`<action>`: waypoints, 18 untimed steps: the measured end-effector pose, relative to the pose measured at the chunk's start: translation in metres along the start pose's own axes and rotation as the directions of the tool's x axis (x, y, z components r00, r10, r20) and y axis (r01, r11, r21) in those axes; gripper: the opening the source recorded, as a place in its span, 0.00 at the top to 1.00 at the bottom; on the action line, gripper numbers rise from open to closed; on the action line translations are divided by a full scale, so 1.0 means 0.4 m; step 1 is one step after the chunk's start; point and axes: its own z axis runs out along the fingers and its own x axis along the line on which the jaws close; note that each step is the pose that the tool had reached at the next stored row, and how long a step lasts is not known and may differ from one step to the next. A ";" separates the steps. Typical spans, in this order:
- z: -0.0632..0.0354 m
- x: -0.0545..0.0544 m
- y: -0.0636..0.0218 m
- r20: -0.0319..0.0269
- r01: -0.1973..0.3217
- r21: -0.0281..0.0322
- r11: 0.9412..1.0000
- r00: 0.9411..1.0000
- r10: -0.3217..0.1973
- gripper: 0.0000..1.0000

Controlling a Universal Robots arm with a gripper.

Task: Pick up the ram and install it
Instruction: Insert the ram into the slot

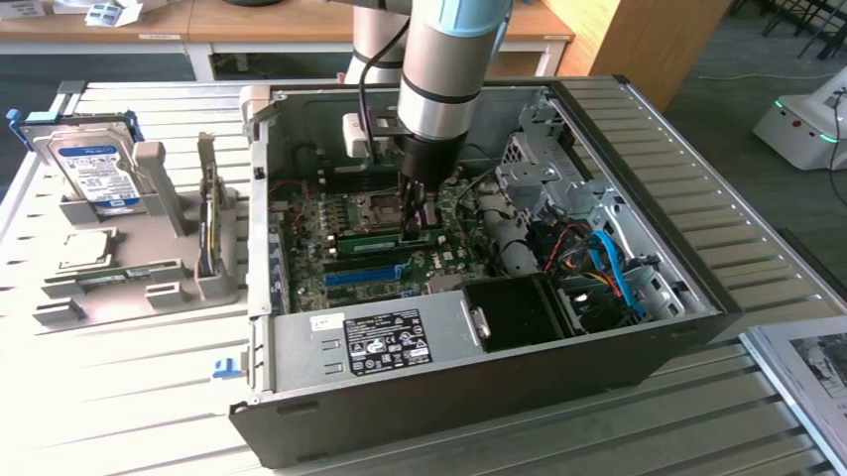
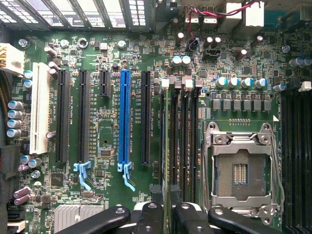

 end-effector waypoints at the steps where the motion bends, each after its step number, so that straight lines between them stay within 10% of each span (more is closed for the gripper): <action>1: 0.000 0.000 0.000 0.000 0.000 0.000 1.000 1.000 0.000 0.81; 18: -0.035 -0.001 0.002 0.000 0.000 0.000 1.000 1.000 0.000 0.81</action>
